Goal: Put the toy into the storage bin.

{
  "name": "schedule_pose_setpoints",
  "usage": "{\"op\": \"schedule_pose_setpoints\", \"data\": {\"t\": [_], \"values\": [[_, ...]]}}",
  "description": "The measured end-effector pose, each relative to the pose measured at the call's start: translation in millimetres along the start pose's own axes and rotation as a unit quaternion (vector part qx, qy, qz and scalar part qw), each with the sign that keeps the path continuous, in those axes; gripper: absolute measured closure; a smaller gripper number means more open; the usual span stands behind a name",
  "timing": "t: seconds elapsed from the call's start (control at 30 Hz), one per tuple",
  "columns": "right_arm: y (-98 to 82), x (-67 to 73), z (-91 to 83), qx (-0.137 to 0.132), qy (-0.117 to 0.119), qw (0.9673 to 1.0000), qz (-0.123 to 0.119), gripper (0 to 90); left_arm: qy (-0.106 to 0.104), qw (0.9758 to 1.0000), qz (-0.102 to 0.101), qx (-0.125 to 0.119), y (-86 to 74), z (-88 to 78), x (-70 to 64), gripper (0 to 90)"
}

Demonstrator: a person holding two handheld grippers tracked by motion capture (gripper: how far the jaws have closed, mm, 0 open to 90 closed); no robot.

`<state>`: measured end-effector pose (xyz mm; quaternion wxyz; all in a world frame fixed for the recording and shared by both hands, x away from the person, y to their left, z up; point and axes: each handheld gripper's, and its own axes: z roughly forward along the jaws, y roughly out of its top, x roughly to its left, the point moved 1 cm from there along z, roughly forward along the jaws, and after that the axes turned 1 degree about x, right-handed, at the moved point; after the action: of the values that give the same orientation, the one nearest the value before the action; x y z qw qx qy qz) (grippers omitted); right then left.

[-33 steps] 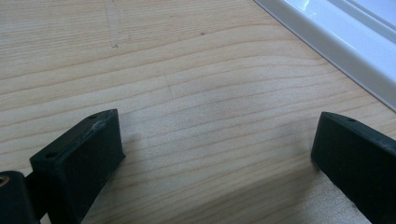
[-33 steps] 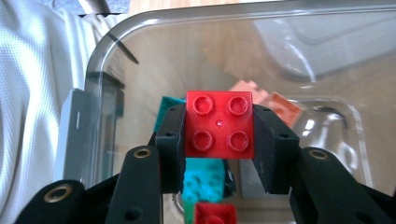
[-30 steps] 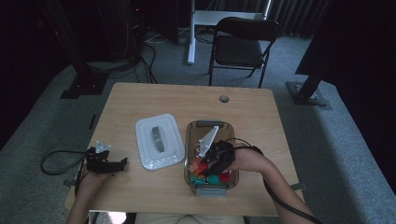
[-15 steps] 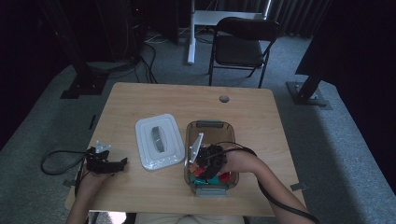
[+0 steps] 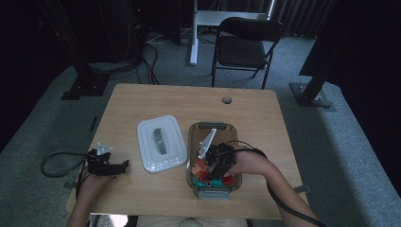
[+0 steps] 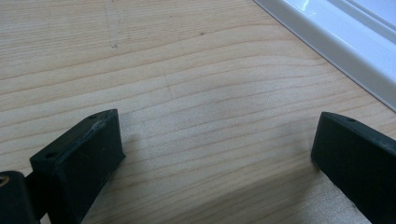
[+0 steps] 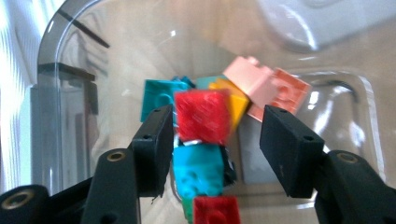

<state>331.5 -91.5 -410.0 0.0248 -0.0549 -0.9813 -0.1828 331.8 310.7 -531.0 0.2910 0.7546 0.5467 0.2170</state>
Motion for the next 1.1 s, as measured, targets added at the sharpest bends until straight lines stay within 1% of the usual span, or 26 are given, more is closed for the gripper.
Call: {"op": "schedule_pose_setpoints", "data": {"t": [0.07, 0.13, 0.2, 0.23, 0.33, 0.4, 0.43, 0.47, 0.53, 0.6, 0.63, 0.7, 0.83, 0.87, 0.9, 0.93, 0.97, 1.0, 1.03, 1.07, 1.1], "values": [[-6.2, -2.9, -9.2, -0.018, -0.008, 0.9997, 0.012, 39.0, 0.000, 1.0000, 0.000, 0.001, 0.0, -0.2, 0.1, 2.7], [-12.2, -6.1, -17.9, -0.042, -0.020, 0.9985, 0.028, 35.5, 0.000, 1.0000, 0.000, 0.001, 0.0, -0.1, 0.0, 2.7], [-18.9, -9.9, -26.8, -0.063, -0.022, 0.9968, 0.043, 32.8, 0.000, 1.0000, 0.000, 0.000, 0.0, -0.1, 0.0, 2.7], [-22.2, -11.3, -30.8, -0.072, -0.030, 0.9958, 0.049, 31.0, 0.000, 1.0000, 0.000, 0.001, 0.0, -0.1, 0.0, 2.6], [-32.7, -13.5, -41.3, -0.091, -0.048, 0.9930, 0.058, 28.8, 0.000, 1.0000, 0.000, 0.001, 0.0, -0.1, 0.0, 2.7], [-40.4, -15.2, -46.9, -0.107, -0.051, 0.9904, 0.072, 28.0, 0.000, 1.0000, 0.000, 0.001, 0.0, -0.1, 0.0, 2.7], [-43.4, -16.1, -48.7, -0.110, -0.053, 0.9895, 0.078, 27.0, 0.000, 1.0000, 0.000, 0.001, 0.0, -0.1, 0.0, 2.7], [-49.6, -18.0, -52.1, -0.118, -0.059, 0.9872, 0.090, 26.0, 0.000, 1.0000, 0.000, 0.000, 0.0, -0.1, 0.0, 2.7], [-56.8, -19.4, -56.0, -0.129, -0.061, 0.9841, 0.106, 24.1, 0.000, 1.0000, 0.000, 0.001, 0.0, -0.1, 0.0, 2.7], [-65.2, -20.7, -60.3, -0.140, -0.063, 0.9815, 0.115, 19.4, 0.000, 1.0000, 0.000, 0.000, 0.0, -0.1, 0.0, 2.6], [-69.4, -20.6, -62.3, -0.146, -0.073, 0.9796, 0.116, 17.7, 0.000, 1.0000, 0.000, 0.000, 0.0, -0.1, -0.1, 2.6], [-77.9, -22.2, -65.9, -0.162, -0.070, 0.9764, 0.124, 18.0, 0.000, 1.0000, 0.000, 0.000, 0.0, -0.1, 0.0, 2.6], [-95.6, -26.0, -69.8, -0.188, -0.077, 0.9670, 0.154, 15.6, 0.000, 1.0000, -0.001, 0.000, 0.0, 0.0, -0.2, 2.6], [-100.0, -26.8, -69.8, -0.188, -0.086, 0.9648, 0.162, 14.6, 0.000, 1.0000, -0.001, 0.000, 0.1, 0.0, -0.1, 2.6], [-103.9, -27.6, -68.8, -0.183, -0.097, 0.9637, 0.168, 13.2, 0.000, 1.0000, 0.000, 0.000, 0.0, -0.1, 0.0, 2.7], [-107.8, -28.6, -67.3, -0.178, -0.104, 0.9630, 0.173, 13.4, 0.000, 1.0000, 0.000, 0.000, 0.0, 0.0, 0.0, 2.7], [-111.8, -29.9, -65.5, -0.181, -0.105, 0.9614, 0.179, 13.3, 0.000, 1.0000, -0.001, -0.001, 0.0, 0.1, -0.1, 2.6], [-115.8, -31.6, -64.1, -0.186, -0.103, 0.9593, 0.187, 13.3, 0.000, 1.0000, -0.001, 0.000, 0.0, 0.1, -0.1, 2.6], [-119.6, -33.2, -62.5, -0.189, -0.108, 0.9568, 0.192, 13.4, 0.000, 1.0000, 0.000, 0.000, 0.0, 0.0, -0.1, 2.7], [-123.2, -34.2, -61.5, -0.191, -0.121, 0.9543, 0.195, 13.4, 0.000, 1.0000, 0.000, 0.000, 0.0, 0.0, 0.0, 2.7], [-127.3, -35.4, -60.7, -0.198, -0.129, 0.9515, 0.198, 13.5, 0.000, 1.0000, 0.000, 0.000, 0.0, 0.0, -0.1, 2.7]]}}
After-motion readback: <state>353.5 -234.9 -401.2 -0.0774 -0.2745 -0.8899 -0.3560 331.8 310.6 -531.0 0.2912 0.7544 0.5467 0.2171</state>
